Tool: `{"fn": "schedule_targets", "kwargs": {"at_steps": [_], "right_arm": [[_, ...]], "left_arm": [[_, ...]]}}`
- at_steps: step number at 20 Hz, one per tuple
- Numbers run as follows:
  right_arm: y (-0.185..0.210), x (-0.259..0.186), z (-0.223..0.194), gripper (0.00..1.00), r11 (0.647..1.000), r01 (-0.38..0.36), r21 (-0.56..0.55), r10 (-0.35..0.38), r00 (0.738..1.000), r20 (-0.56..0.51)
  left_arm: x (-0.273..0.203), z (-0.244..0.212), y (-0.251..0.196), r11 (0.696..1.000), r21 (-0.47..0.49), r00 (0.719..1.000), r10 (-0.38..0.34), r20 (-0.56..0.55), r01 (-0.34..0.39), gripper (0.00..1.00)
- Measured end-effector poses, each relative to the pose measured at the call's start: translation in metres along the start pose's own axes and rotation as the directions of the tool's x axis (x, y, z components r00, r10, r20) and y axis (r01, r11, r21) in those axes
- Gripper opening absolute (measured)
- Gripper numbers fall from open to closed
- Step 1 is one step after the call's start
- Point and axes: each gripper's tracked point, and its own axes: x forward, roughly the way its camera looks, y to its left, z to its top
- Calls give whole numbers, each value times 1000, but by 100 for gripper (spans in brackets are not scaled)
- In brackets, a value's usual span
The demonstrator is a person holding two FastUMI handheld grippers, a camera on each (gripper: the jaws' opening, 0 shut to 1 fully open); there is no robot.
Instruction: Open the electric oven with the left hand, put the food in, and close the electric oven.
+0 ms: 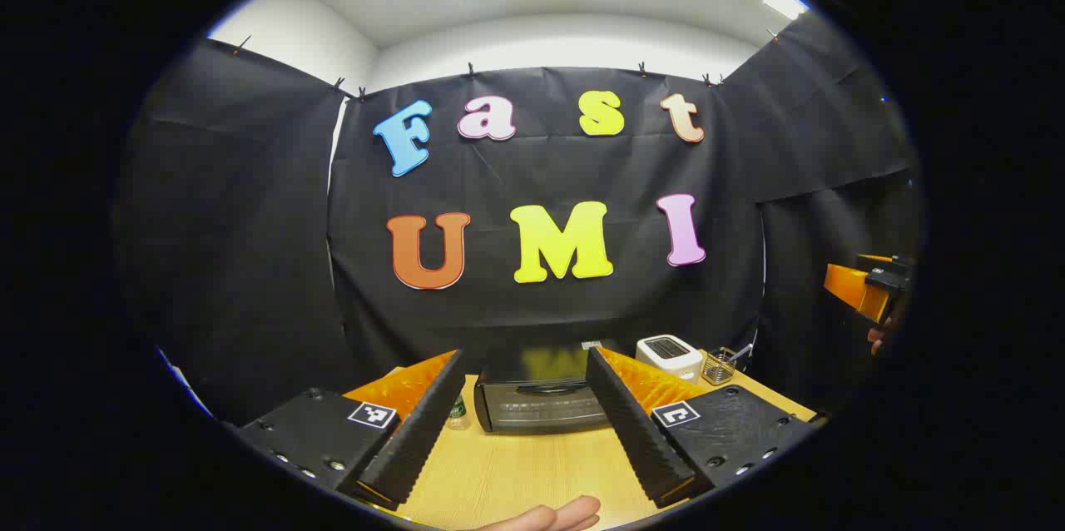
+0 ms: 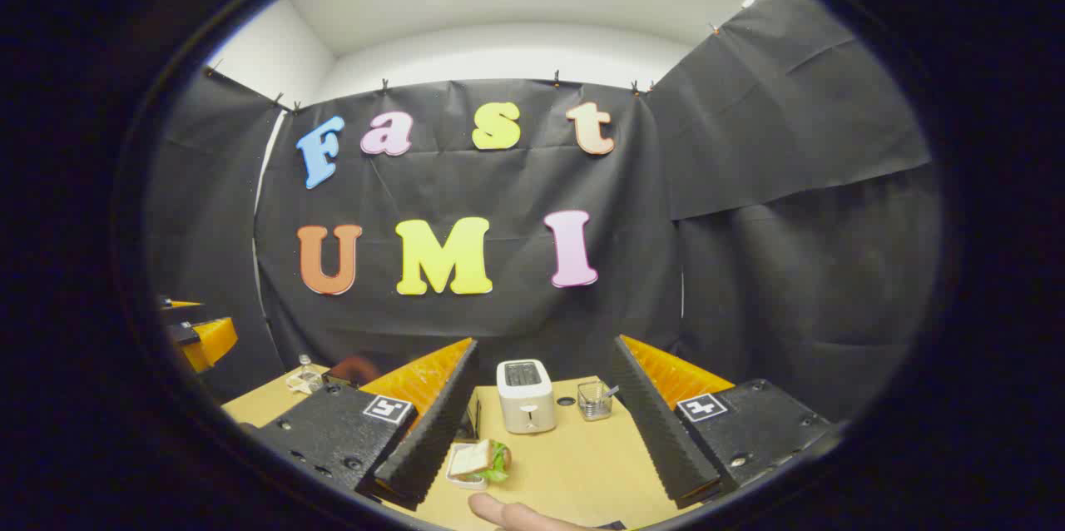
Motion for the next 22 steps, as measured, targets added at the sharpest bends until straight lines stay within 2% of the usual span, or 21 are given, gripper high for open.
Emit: {"fn": "schedule_targets", "kwargs": {"at_steps": [2, 3, 4, 5, 6, 7, 9, 10, 11, 12, 13, 15, 16, 17, 18, 22], "right_arm": [[3, -4, 1, 100, 1000, -3, -6, 3, 1000, 9], [3, -5, 1, 91, 1000, -5, -8, 5, 1000, 10], [3, -5, 1, 100, 1000, -7, -10, 7, 1000, 10], [2, -6, 0, 100, 1000, -8, -10, 8, 1000, 9], [1, -8, 1, 91, 1000, -9, -8, 9, 1000, 12], [1, -7, 2, 91, 1000, -10, -7, 10, 1000, 16], [-1, -7, 1, 100, 1000, -7, -10, 7, 1000, 19], [-2, -6, 0, 100, 1000, -8, -10, 8, 1000, 16], [-1, -6, -2, 100, 1000, -12, -11, 12, 1000, 13], [-1, -6, -2, 100, 1000, -13, -12, 14, 1000, 12], [-3, -5, -2, 91, 1000, -13, -11, 13, 1000, 15], [-3, -2, -2, 91, 1000, -14, -10, 14, 1000, 23], [-3, -1, -2, 100, 1000, -14, -8, 14, 1000, 27], [-3, 1, -3, 91, 1000, -14, -7, 15, 1000, 27], [-1, 3, -4, 100, 1000, -19, -7, 19, 999, 27], [2, 14, -6, 100, 1000, -30, -7, 31, 999, 31]], "left_arm": [[-1, -1, 1, 1000, -5, 1000, 2, 0, -2, 96], [-1, -1, 1, 1000, -9, 1000, 1, 2, -1, 96], [-1, -2, 0, 1000, -14, 1000, 1, 3, -1, 96], [-1, -2, 2, 1000, -16, 1000, -1, 4, 1, 96], [-1, -2, 0, 1000, -17, 1000, -2, 5, 2, 96], [0, -2, 1, 1000, -18, 1000, 1, 7, -1, 96], [0, -4, 1, 1000, -20, 1000, 0, 8, 1, 96], [2, -5, 0, 1000, -21, 1000, 0, 6, 0, 96], [4, -6, 0, 1000, -23, 1000, -2, 6, 2, 88], [5, -7, -1, 1000, -25, 1000, -5, 3, 5, 96], [7, -8, 0, 1000, -26, 1000, -7, 4, 7, 96], [11, -9, 0, 1000, -25, 1000, -3, 9, 3, 96], [15, -10, 0, 1000, -26, 1000, -4, 9, 4, 88], [19, -12, -1, 1000, -29, 1000, -7, 5, 7, 95], [24, -16, -2, 999, -31, 1000, -11, -1, 11, 96], [51, -23, -5, 999, -28, 1000, -17, 3, 17, 95]]}}
